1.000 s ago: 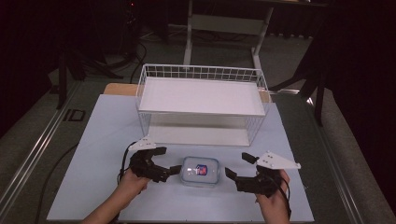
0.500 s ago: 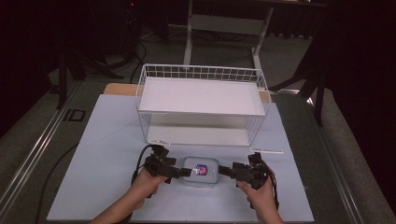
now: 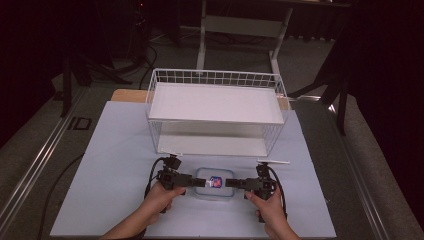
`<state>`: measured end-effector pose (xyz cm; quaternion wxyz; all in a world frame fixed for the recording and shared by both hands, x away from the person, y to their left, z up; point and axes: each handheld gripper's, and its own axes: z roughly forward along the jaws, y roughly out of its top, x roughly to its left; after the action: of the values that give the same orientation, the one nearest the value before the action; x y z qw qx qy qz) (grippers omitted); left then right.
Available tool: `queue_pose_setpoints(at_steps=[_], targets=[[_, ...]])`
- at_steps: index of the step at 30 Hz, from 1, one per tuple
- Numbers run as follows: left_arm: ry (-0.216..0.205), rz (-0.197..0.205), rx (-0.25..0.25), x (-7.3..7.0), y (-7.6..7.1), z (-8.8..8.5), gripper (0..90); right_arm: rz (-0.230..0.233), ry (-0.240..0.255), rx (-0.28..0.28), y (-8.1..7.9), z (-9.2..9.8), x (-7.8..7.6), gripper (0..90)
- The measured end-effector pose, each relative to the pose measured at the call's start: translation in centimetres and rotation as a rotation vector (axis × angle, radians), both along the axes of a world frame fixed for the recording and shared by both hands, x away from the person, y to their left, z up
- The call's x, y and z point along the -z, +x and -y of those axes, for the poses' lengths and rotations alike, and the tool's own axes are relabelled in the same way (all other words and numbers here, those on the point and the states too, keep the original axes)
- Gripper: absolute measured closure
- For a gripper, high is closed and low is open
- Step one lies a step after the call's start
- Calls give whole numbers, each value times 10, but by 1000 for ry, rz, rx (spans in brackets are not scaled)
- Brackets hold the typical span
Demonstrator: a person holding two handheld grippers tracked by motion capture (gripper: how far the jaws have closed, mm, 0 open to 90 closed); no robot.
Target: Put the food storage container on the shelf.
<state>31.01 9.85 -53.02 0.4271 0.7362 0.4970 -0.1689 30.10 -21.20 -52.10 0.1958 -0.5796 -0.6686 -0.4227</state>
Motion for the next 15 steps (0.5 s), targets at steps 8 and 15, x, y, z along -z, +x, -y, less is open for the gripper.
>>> queue_pose_setpoints(at_steps=[8, 15], targets=[[-49, -25, 19, 3, -1, -4, 427, -35, -13, 4, -4, -3, 6, 429], [-18, -11, 11, -4, -6, -2, 459, -20, -12, 17, -9, -3, 4, 453]])
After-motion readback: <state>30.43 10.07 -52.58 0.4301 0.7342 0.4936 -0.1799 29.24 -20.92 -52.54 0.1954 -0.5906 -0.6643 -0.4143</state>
